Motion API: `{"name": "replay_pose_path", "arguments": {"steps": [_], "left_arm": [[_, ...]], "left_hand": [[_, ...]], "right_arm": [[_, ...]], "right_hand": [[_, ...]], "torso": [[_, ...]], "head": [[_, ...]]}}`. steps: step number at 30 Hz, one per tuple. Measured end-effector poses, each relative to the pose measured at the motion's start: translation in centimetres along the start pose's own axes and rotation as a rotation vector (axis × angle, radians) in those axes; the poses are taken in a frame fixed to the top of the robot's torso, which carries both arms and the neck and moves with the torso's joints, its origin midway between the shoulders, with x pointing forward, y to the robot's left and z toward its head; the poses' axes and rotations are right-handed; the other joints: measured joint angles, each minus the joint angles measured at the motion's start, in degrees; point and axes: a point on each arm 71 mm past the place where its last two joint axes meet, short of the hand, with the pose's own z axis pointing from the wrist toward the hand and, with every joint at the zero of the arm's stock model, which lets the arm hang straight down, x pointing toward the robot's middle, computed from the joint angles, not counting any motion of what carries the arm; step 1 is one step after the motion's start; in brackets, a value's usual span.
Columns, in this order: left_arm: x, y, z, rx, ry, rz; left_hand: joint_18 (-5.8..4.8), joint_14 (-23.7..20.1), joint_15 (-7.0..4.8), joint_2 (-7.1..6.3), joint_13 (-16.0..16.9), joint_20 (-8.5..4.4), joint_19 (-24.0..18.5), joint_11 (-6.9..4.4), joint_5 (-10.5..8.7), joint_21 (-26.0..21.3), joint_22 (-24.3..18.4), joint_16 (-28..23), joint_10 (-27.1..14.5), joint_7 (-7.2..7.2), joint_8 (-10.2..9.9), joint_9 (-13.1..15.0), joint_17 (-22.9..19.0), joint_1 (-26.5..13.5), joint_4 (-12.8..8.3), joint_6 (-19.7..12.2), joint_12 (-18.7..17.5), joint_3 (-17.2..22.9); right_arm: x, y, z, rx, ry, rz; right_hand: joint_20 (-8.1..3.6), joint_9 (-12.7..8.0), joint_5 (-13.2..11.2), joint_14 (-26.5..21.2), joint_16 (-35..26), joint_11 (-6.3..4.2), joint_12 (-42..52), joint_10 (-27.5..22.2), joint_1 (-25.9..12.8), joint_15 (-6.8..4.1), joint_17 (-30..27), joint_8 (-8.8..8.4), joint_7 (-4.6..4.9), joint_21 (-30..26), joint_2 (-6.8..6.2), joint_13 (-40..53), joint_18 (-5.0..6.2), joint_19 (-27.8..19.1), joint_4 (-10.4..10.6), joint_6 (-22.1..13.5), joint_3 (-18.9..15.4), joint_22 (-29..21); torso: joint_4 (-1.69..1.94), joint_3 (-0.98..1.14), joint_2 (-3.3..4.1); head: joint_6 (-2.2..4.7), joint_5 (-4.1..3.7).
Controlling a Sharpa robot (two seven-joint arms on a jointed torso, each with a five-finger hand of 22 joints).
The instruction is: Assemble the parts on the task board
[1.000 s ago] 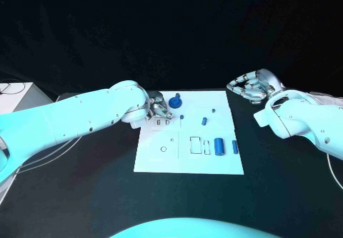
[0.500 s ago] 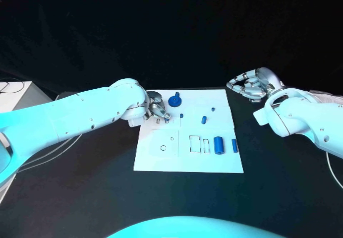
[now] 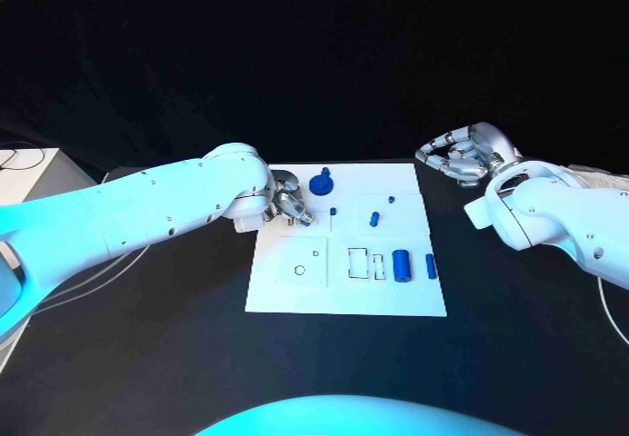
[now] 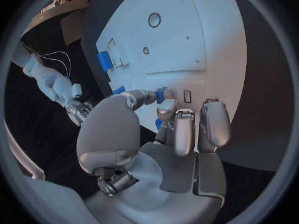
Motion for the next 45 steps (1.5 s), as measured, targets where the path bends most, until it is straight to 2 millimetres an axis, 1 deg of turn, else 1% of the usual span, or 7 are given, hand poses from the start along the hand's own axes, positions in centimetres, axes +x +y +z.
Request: {"name": "replay_pose_path", "arguments": {"steps": [10,16,20,28,34,37,45], "left_arm": [[-0.09,-0.1,0.11,-0.003,-0.006,0.007],[-0.16,-0.06,0.11,-0.004,-0.014,0.007],[-0.19,-0.02,0.07,-0.004,-0.021,0.004],[-0.2,-0.09,0.08,-0.003,-0.027,0.002],[-0.18,-0.17,0.18,-0.003,-0.027,0.003],[-0.17,-0.22,0.22,-0.003,-0.026,0.004],[-0.22,-0.12,0.29,-0.007,-0.027,0.003]], "left_hand": [[0.0,0.0,0.0,0.0,0.0,0.0,0.0,0.0,0.02,0.0,0.0,0.0,0.0,0.06,0.0,0.1,0.0,0.0,0.0,0.1,0.0,0.0],[0.0,0.0,0.0,0.0,0.0,-0.01,0.0,0.01,0.01,0.0,0.1,0.0,0.0,-0.01,-0.2,0.1,0.0,0.0,0.0,0.2,0.0,0.0],[0.0,0.0,0.0,0.0,0.2,-0.21,0.2,0.01,0.01,0.0,0.3,0.0,0.0,-0.02,-0.3,0.1,0.0,0.0,0.0,0.2,0.0,0.0],[0.0,0.0,0.0,0.0,0.2,-0.2,0.2,0.01,-0.05,0.0,0.3,0.0,0.0,-0.05,-0.1,0.1,0.0,0.0,0.0,0.3,0.0,0.0],[0.01,0.0,0.0,0.01,0.2,-0.2,0.2,0.01,-0.07,0.1,0.3,0.0,0.0,-0.06,-0.1,0.1,0.0,0.0,0.0,0.3,0.0,0.0],[0.0,0.0,0.0,0.0,0.2,-0.2,0.2,0.01,-0.08,0.3,0.3,0.0,0.0,-0.07,-0.1,0.1,0.0,0.0,0.0,0.3,0.0,0.0],[0.01,0.0,0.0,0.01,0.2,-0.2,0.2,0.01,-0.02,0.3,0.3,0.0,0.0,-0.06,-0.1,0.1,0.0,0.0,0.0,0.3,0.0,0.0]], "right_arm": [[0.02,0.01,0.0,0.0,0.001,0.0],[0.02,0.0,0.0,0.001,0.001,0.0],[-0.01,-0.01,-0.01,0.001,0.0,0.0],[0.01,0.0,-0.02,0.001,0.001,0.0],[0.02,0.01,-0.02,0.001,0.001,0.0],[0.02,0.01,-0.02,0.0,0.001,0.0],[0.0,0.0,-0.03,0.001,0.001,0.0]], "right_hand": [[0.0,0.0,0.0,0.0,0.0,0.0,0.0,0.0,0.0,0.0,0.0,0.0,0.0,0.0,0.0,0.0,0.0,0.0,0.0,0.0,0.0,0.0],[0.0,0.0,0.0,0.0,0.0,0.0,0.0,0.0,0.0,0.0,0.0,0.0,0.0,0.0,0.0,0.0,0.0,0.0,0.0,0.0,0.0,0.0],[0.0,0.0,0.0,0.0,0.0,0.0,0.0,0.0,0.0,0.0,0.0,0.0,0.0,0.0,0.0,0.0,0.0,0.0,0.0,0.0,0.0,0.0],[0.0,0.0,0.0,0.0,0.0,0.0,0.0,0.0,0.0,0.0,0.0,0.0,-0.01,0.0,0.0,0.0,0.0,0.0,0.0,0.0,0.0,0.0],[0.0,0.0,0.0,0.0,0.0,0.0,0.0,0.0,0.0,0.0,0.0,0.0,-0.01,0.0,0.0,0.0,0.0,0.0,0.0,0.0,0.0,0.0],[0.0,0.0,0.0,0.0,0.0,0.0,0.0,0.0,0.0,0.0,0.0,0.0,-0.01,0.0,0.0,0.0,0.0,0.0,0.0,0.0,0.0,0.0],[0.0,0.0,0.0,0.0,0.0,0.0,0.0,0.0,0.0,0.0,0.0,0.0,-0.02,0.0,0.0,0.0,0.0,0.0,0.0,0.0,0.0,0.0]], "torso": [[-0.05,0.02,0.01],[-0.05,0.02,0.01],[-0.05,0.07,0.02],[-0.02,0.07,0.02],[-0.03,0.03,0.01],[-0.04,-0.01,0.01],[-0.02,-0.01,0.03]], "head": [[-0.16,-0.01],[-0.25,-0.12],[-0.27,-0.16],[-0.37,-0.2],[-0.37,-0.2],[-0.48,-0.29],[-0.56,-0.41]]}}
